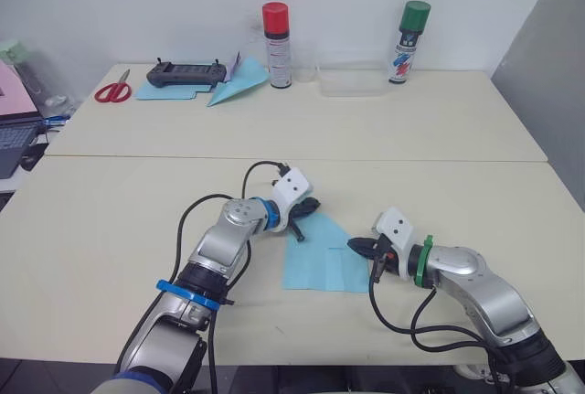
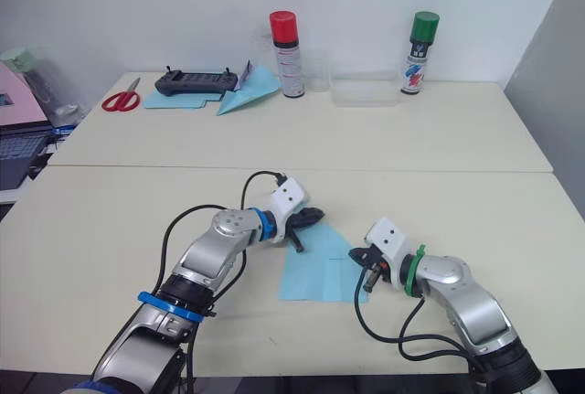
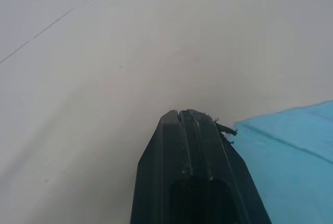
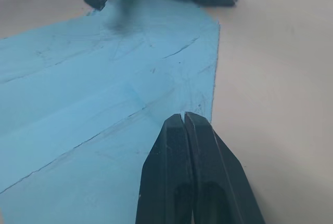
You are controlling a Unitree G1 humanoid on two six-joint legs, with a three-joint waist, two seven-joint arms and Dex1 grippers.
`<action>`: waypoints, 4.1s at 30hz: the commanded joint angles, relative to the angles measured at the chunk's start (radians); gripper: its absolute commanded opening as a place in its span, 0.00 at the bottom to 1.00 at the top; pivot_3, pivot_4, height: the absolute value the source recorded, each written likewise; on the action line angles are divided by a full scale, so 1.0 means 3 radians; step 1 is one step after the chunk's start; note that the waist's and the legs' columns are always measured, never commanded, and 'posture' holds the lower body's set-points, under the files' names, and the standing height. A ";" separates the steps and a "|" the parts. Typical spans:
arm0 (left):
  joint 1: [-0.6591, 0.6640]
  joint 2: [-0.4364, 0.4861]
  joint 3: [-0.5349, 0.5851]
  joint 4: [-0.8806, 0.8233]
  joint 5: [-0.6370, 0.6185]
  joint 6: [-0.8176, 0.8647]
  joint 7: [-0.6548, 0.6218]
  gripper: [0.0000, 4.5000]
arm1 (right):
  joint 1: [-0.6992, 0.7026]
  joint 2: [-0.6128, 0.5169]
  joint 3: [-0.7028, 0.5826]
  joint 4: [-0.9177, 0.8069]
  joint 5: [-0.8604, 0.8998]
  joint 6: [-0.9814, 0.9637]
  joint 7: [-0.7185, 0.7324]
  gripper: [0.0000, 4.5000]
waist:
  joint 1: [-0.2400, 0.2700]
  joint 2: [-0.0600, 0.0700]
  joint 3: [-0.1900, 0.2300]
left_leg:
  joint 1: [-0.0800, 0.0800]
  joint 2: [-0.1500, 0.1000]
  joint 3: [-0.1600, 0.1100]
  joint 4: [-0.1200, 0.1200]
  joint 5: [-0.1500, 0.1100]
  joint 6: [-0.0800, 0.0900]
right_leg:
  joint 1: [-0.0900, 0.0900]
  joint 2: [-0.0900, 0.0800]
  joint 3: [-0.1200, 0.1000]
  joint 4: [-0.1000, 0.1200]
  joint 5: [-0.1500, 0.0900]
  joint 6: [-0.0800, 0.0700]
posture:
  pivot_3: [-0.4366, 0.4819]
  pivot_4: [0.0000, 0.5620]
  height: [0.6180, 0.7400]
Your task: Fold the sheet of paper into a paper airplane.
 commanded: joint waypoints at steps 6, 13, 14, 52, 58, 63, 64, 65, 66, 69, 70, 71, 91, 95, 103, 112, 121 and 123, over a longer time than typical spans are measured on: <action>0.0214 0.0265 0.0705 -0.0810 -0.0781 0.0532 -0.0206 0.21 | -0.0034 -0.0002 0.0039 0.0134 -0.0065 0.0023 0.0012 0.00 | -0.0013 -0.0001 0.0001 | 0.0001 0.0000 0.0002 -0.0001 0.0000 0.0000 | 0.0000 0.0000 0.0001 -0.0001 0.0000 0.0000 | 0.48 0.27 1.00; 0.0608 0.0399 0.0718 -0.1286 -0.1094 0.1218 -0.0171 0.64 | -0.0072 0.0007 0.0064 0.0179 -0.0067 -0.0002 0.0032 0.00 | -0.0019 -0.0002 0.0001 | 0.0001 0.0000 0.0001 0.0000 0.0000 0.0000 | 0.0001 0.0000 0.0001 0.0000 0.0000 0.0000 | 0.48 0.27 1.00; 0.0647 0.0387 0.0727 -0.1298 -0.1128 0.1281 -0.0146 0.64 | -0.0076 0.0007 0.0067 0.0183 -0.0067 -0.0005 0.0037 0.00 | -0.0021 -0.0002 0.0001 | 0.0003 0.0000 0.0003 -0.0001 0.0000 0.0000 | 0.0002 0.0000 0.0003 0.0000 0.0000 0.0000 | 0.48 0.27 1.00; 0.0596 0.0460 0.0403 -0.0955 -0.0910 0.0986 -0.0125 0.01 | -0.0100 0.0082 0.0034 0.0148 -0.0034 0.0022 0.0017 0.00 | -0.0024 -0.0004 0.0003 | 0.0000 0.0001 0.0003 -0.0003 0.0000 -0.0001 | -0.0005 0.0000 0.0004 -0.0002 -0.0001 -0.0002 | 0.48 0.27 1.00; 0.0638 0.0525 0.0351 -0.1067 -0.0930 0.0914 -0.0233 0.01 | -0.0121 0.0114 0.0021 0.0145 -0.0019 0.0031 0.0023 0.00 | -0.0026 -0.0004 0.0003 | -0.0013 0.0001 0.0004 -0.0005 0.0000 -0.0001 | -0.0017 0.0000 0.0004 -0.0001 -0.0001 -0.0001 | 0.48 0.27 1.00; 0.0677 0.0594 0.0212 -0.1211 -0.0902 0.0876 -0.0349 0.01 | -0.0111 0.0109 0.0031 0.0137 -0.0023 0.0036 0.0033 0.00 | -0.0026 -0.0004 0.0003 | -0.0019 0.0001 0.0004 -0.0005 0.0000 -0.0001 | -0.0021 0.0000 0.0003 -0.0001 -0.0001 -0.0001 | 0.48 0.27 1.00; 0.0671 0.0603 0.0187 -0.1223 -0.0890 0.0858 -0.0363 0.01 | -0.0111 0.0105 0.0034 0.0139 -0.0025 0.0038 0.0036 0.00 | -0.0026 -0.0004 0.0003 | -0.0019 0.0001 0.0004 -0.0005 0.0000 -0.0001 | -0.0021 0.0000 0.0004 -0.0001 -0.0001 -0.0001 | 0.48 0.27 1.00; 0.0664 0.0613 0.0163 -0.1235 -0.0876 0.0841 -0.0381 0.01 | -0.0111 0.0102 0.0036 0.0139 -0.0027 0.0039 0.0039 0.00 | -0.0025 -0.0004 0.0003 | -0.0019 0.0001 0.0004 -0.0004 0.0000 -0.0001 | -0.0021 0.0000 0.0003 -0.0001 -0.0001 -0.0001 | 0.48 0.27 1.00; 0.0658 0.0625 0.0135 -0.1249 -0.0856 0.0823 -0.0405 0.01 | -0.0111 0.0099 0.0037 0.0139 -0.0029 0.0042 0.0040 0.00 | -0.0025 -0.0004 0.0003 | -0.0020 0.0001 0.0003 -0.0005 0.0000 -0.0001 | -0.0021 0.0000 0.0003 -0.0001 -0.0001 -0.0001 | 0.48 0.27 1.00; 0.0650 0.0695 0.0007 -0.1276 -0.0741 0.0706 -0.0488 0.01 | -0.0109 0.0095 0.0038 0.0133 -0.0032 0.0048 0.0040 0.00 | -0.0024 -0.0004 0.0003 | -0.0020 0.0001 0.0004 -0.0005 0.0000 -0.0001 | -0.0021 0.0000 0.0003 -0.0002 -0.0001 -0.0001 | 0.48 0.27 1.00; 0.0645 0.0710 -0.0030 -0.1274 -0.0700 0.0660 -0.0507 0.01 | -0.0107 0.0093 0.0038 0.0131 -0.0033 0.0050 0.0041 0.00 | -0.0023 -0.0004 0.0003 | -0.0020 0.0001 0.0004 -0.0005 0.0000 -0.0001 | -0.0021 0.0000 0.0003 -0.0002 -0.0001 -0.0001 | 0.48 0.27 1.00; 0.0638 0.0722 -0.0060 -0.1268 -0.0666 0.0618 -0.0522 0.01 | -0.0104 0.0090 0.0038 0.0128 -0.0033 0.0051 0.0041 0.00 | -0.0023 -0.0004 0.0003 | -0.0020 0.0001 0.0004 -0.0005 0.0000 -0.0001 | -0.0021 0.0000 0.0004 -0.0002 -0.0001 -0.0001 | 0.48 0.27 1.00; 0.0511 0.0813 -0.0385 -0.1058 -0.0225 0.0290 -0.0800 0.01 | -0.0065 0.0093 0.0033 0.0086 -0.0040 0.0052 -0.0006 0.00 | -0.0020 -0.0004 0.0003 | -0.0020 0.0001 0.0004 -0.0004 0.0000 0.0000 | -0.0021 0.0000 0.0003 -0.0002 -0.0001 -0.0002 | 0.48 0.27 1.00; 0.0500 0.0775 -0.0387 -0.1036 -0.0254 0.0325 -0.0835 0.01 | -0.0098 0.0174 0.0000 0.0104 -0.0019 0.0034 -0.0067 0.00 | -0.0020 -0.0004 0.0003 | -0.0020 0.0001 0.0004 -0.0004 0.0000 -0.0001 | -0.0021 0.0000 0.0003 -0.0002 -0.0001 -0.0001 | 0.48 0.27 1.00; 0.0460 0.0773 -0.0443 -0.0963 -0.0171 0.0283 -0.0862 0.01 | -0.0295 0.0456 -0.0093 0.0183 0.0055 0.0055 -0.0187 0.00 | -0.0022 -0.0001 0.0004 | -0.0020 0.0001 0.0004 -0.0004 0.0000 0.0000 | -0.0022 0.0000 0.0004 -0.0001 -0.0001 -0.0001 | 0.48 0.27 1.00; 0.0427 0.0751 -0.0448 -0.0899 -0.0079 0.0218 -0.0827 0.01 | -0.0661 0.0821 -0.0078 0.0486 0.0016 -0.0049 -0.0271 0.00 | 0.0002 0.0001 0.0006 | -0.0032 0.0000 0.0002 -0.0004 0.0000 0.0000 | -0.0030 -0.0001 0.0001 -0.0001 0.0000 -0.0001 | 0.48 0.27 1.00; 0.0431 0.0743 -0.0430 -0.0922 -0.0076 0.0225 -0.0822 0.01 | -0.0777 0.0783 0.0207 0.0755 -0.0231 -0.0112 -0.0215 0.00 | 0.0000 0.0002 0.0006 | -0.0039 0.0000 0.0002 -0.0003 0.0000 0.0000 | -0.0040 -0.0001 0.0002 0.0004 0.0000 -0.0001 | 0.48 0.27 1.00; 0.0439 0.0748 -0.0432 -0.0937 -0.0077 0.0201 -0.0835 0.01 | -0.0790 0.0775 0.0238 0.0790 -0.0268 -0.0115 -0.0210 0.00 | 0.0000 0.0002 0.0006 | -0.0039 0.0000 0.0002 -0.0003 0.0000 0.0000 | -0.0040 -0.0001 0.0001 0.0004 0.0000 -0.0001 | 0.48 0.27 1.00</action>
